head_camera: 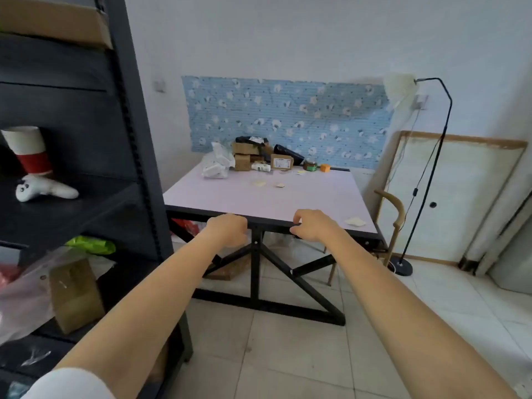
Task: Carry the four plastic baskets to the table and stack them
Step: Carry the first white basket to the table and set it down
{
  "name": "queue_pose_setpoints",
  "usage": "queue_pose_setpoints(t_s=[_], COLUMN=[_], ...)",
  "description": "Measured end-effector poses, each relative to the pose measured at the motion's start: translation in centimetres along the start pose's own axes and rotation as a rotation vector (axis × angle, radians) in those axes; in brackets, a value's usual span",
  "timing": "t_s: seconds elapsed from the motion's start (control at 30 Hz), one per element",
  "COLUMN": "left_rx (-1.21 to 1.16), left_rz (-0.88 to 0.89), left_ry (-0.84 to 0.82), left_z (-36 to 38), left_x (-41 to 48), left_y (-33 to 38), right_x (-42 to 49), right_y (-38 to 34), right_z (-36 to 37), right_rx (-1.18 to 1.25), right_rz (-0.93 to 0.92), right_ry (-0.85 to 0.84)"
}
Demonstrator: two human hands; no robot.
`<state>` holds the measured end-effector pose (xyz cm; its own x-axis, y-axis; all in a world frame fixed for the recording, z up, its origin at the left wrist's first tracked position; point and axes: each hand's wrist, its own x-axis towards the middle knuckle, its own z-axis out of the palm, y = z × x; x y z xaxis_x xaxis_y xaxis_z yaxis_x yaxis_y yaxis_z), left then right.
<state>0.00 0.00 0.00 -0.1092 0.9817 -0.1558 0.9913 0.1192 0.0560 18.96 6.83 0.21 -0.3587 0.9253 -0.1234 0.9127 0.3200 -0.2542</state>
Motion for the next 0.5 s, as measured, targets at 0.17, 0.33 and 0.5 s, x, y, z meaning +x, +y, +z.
queue_pose_setpoints(t_s=[0.17,0.33,0.5], left_rx=[0.000,-0.033,-0.101], left_rz=[-0.054,-0.281,-0.579], left_ry=[0.018,0.026,0.008], left_z=[1.1,2.7,5.9], left_x=[-2.6,-9.4,-22.0], left_y=[-2.3,-5.7,-10.0], right_x=[-0.8,-2.6,-6.9], right_y=[-2.1,-7.2,-16.6], right_z=[0.4,3.2,8.5], right_rx=[-0.046,-0.149,-0.210], right_rz=[-0.060,-0.276,-0.612], right_ry=[-0.030,-0.124,-0.235])
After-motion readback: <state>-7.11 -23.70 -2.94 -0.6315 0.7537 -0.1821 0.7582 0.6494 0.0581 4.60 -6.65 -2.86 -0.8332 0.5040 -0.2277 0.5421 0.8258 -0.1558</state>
